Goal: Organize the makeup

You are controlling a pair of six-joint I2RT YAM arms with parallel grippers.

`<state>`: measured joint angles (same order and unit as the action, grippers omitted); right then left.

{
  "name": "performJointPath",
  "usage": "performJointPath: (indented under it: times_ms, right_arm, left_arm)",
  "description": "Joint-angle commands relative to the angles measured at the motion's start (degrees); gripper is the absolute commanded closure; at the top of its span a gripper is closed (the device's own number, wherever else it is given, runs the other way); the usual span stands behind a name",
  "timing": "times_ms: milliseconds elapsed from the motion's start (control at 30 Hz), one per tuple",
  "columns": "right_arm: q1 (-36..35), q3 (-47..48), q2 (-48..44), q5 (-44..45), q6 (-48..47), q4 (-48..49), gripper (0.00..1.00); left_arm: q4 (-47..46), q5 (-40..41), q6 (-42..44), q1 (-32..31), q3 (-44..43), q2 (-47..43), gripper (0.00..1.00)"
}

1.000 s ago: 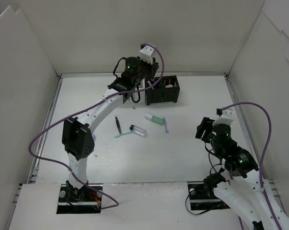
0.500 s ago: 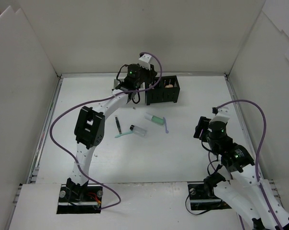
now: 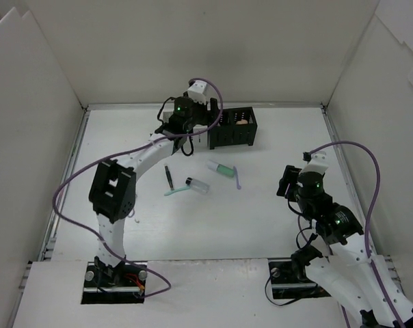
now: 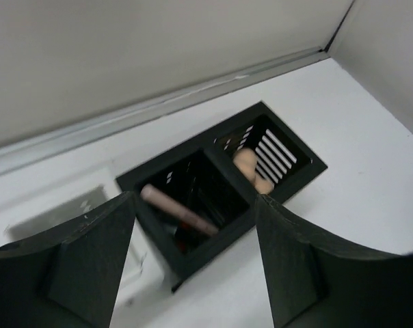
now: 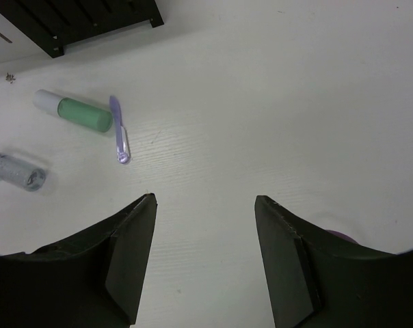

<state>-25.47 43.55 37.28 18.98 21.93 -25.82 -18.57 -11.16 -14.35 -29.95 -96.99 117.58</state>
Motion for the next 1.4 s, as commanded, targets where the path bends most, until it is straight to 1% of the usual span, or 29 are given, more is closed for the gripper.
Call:
performJointPath:
  times_ms: [0,33,67,100,133,167,233,267,367,467,567,633,733,900,1000,1367]
  right_arm:
    - [0.34,-0.13,0.08,0.09,-0.75,3.59,0.44]
    - [0.34,-0.13,-0.18,0.09,-0.66,3.5,0.43]
    - [0.34,-0.13,-0.27,-0.08,-0.66,3.5,0.43]
    - [0.34,-0.31,-0.45,-0.09,-0.58,3.5,0.43]
    - [0.34,-0.31,-0.36,0.0,-0.66,3.5,0.44]
    - [0.42,-0.22,-0.36,-0.09,-0.58,3.5,0.43]
    - [0.43,0.04,-0.1,-0.26,-0.84,3.59,0.44]
    - [0.25,0.13,-0.1,-0.26,-0.84,3.59,0.44]
    - [0.43,-0.04,-0.36,-0.52,-0.84,3.5,0.43]
    - [0.43,-0.31,-0.8,-0.53,-0.66,3.5,0.44]
    - [0.51,-0.31,-0.89,-0.88,-0.66,3.5,0.44]
    - [0.34,-0.31,-0.8,-0.88,-0.66,3.5,0.44]
    - [0.43,-0.57,-0.72,-1.05,-0.66,3.5,0.44]
    - [0.43,-0.83,-0.72,-1.05,-0.58,3.59,0.44]
    - [0.25,-0.75,-0.63,-1.14,-0.58,3.59,0.44]
    - [0.43,-0.75,-0.45,-1.23,-0.58,3.68,0.44]
  left_arm:
    - [1.85,8.76,-2.87,-0.45,3.98,-16.04,0.32]
    - [4.83,15.4,-4.53,-0.46,5.22,-18.15,0.29]
    - [11.47,18.16,-5.85,-0.98,7.32,-21.92,0.27]
    - [14.75,20.8,-7.0,-0.98,8.21,-23.43,0.26]
    - [18.27,25.52,-9.53,-0.98,8.83,-24.84,0.23]
    - [25.44,27.4,-11.38,-0.98,9.88,-25.99,0.21]
    - [31.63,31.52,-14.9,-0.98,10.68,-28.36,0.18]
    - [36.27,32.24,-17.88,-0.46,11.73,-29.07,0.17]
    - [43.93,33.92,-23.68,1.12,12.96,-28.38,0.16]
    - [49.83,33.75,-27.56,2.7,13.41,-25.84,0.19]
    - [50.83,33.13,-29.85,3.24,15.77,-23.72,0.21]
    - [48.9,31.03,-30.21,3.76,17.88,-22.4,0.26]
    - [48.02,29.01,-31.0,4.82,18.5,-19.6,0.31]
    - [46.61,25.84,-31.7,6.48,18.24,-15.63,0.45]
    - [46.16,24.7,-32.32,7.01,17.45,-13.26,0.51]
    - [47.31,25.57,-36.45,7.02,15.69,-8.16,0.54]
